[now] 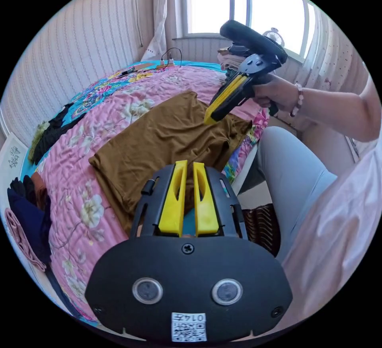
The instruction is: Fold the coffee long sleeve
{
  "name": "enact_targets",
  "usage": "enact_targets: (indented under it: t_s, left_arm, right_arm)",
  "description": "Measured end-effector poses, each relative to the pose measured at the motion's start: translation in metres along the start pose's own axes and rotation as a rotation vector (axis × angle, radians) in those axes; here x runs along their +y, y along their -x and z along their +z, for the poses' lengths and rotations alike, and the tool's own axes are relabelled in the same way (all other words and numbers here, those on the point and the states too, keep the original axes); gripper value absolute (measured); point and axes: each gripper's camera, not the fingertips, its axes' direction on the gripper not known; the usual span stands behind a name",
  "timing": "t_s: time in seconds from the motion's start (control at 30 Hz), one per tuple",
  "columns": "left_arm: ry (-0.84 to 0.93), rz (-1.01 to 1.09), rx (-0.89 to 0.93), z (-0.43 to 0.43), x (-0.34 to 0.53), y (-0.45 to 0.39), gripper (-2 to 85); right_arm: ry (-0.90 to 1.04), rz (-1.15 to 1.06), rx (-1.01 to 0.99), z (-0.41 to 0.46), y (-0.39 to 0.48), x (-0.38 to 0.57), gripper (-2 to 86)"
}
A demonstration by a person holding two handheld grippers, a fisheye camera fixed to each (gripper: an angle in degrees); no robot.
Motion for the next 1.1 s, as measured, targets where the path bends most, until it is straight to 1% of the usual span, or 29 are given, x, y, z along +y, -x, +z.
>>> enact_targets:
  t_s: [0.07,0.1,0.13,0.17,0.2,0.3,0.4,0.47,0.53,0.6,0.7,0.77,0.8,0.83,0.87,0.9,1.03,1.1]
  left_arm:
    - [-0.004,-0.007,-0.011,0.015,-0.006,-0.004,-0.4]
    - [-0.005,-0.012,-0.018,0.029,-0.004,-0.008,-0.7]
    - [0.034,-0.001,-0.003,0.049,0.001,-0.014,-0.8]
    - [0.076,0.005,0.013,0.061,0.005,-0.018,-0.9]
    - [0.196,0.008,0.042,0.089,0.015,-0.025,-0.9]
    - [0.104,-0.026,0.002,0.102,0.043,-0.036,-1.0]
    - [0.125,-0.066,0.047,0.107,0.047,-0.035,-1.0]
    - [0.158,-0.058,0.07,0.104,0.045,-0.035,-1.0]
    - [0.093,-0.039,0.087,0.092,0.045,-0.039,-1.0]
    - [0.049,-0.038,0.074,0.093,0.046,-0.044,-1.0]
    - [0.058,-0.055,0.049,0.122,0.046,-0.052,-1.0]
    - [0.123,-0.044,0.058,0.149,0.051,-0.059,-1.0]
    - [0.137,-0.04,0.058,0.161,0.057,-0.063,-1.0]
    - [0.107,-0.018,0.042,0.165,0.064,-0.067,-1.0]
    - [0.108,-0.005,0.036,0.168,0.066,-0.069,-1.0]
    - [0.103,0.007,0.035,0.172,0.069,-0.071,-1.0]
    - [0.095,-0.041,0.079,0.185,0.076,-0.07,-1.0]
    - [0.112,-0.042,0.099,0.184,0.073,-0.07,-1.0]
  right_arm:
    - [0.106,0.0,-0.027,0.028,0.008,-0.008,-0.3]
    - [0.237,0.003,-0.028,0.054,0.013,-0.008,-0.3]
    - [0.369,-0.002,-0.029,0.082,0.017,-0.006,-0.4]
    - [0.34,0.016,-0.019,0.085,0.018,-0.005,-0.4]
    - [0.265,0.029,-0.011,0.081,0.019,-0.003,-0.5]
    - [0.26,0.071,-0.081,0.084,0.012,-0.006,-0.5]
    - [0.282,0.02,-0.132,0.072,0.012,-0.016,-0.4]
    - [0.232,-0.019,-0.109,0.054,0.012,-0.025,-0.4]
    - [0.157,-0.044,-0.037,0.032,0.004,-0.047,-0.4]
    - [0.151,-0.058,0.037,0.03,-0.005,-0.072,-0.4]
    - [0.236,-0.074,0.108,0.052,-0.021,-0.118,-0.5]
    - [0.277,-0.071,0.208,0.074,-0.029,-0.138,-0.5]
    - [0.355,-0.061,0.235,0.097,-0.036,-0.145,-0.5]
    - [0.387,-0.024,0.21,0.113,-0.042,-0.148,-0.6]
    - [0.362,-0.008,0.201,0.112,-0.044,-0.149,-0.6]
    - [0.393,0.011,0.184,0.112,-0.048,-0.153,-0.6]
    - [0.481,-0.073,0.146,0.103,-0.054,-0.16,-0.7]
    - [0.471,-0.093,0.121,0.087,-0.059,-0.166,-0.7]
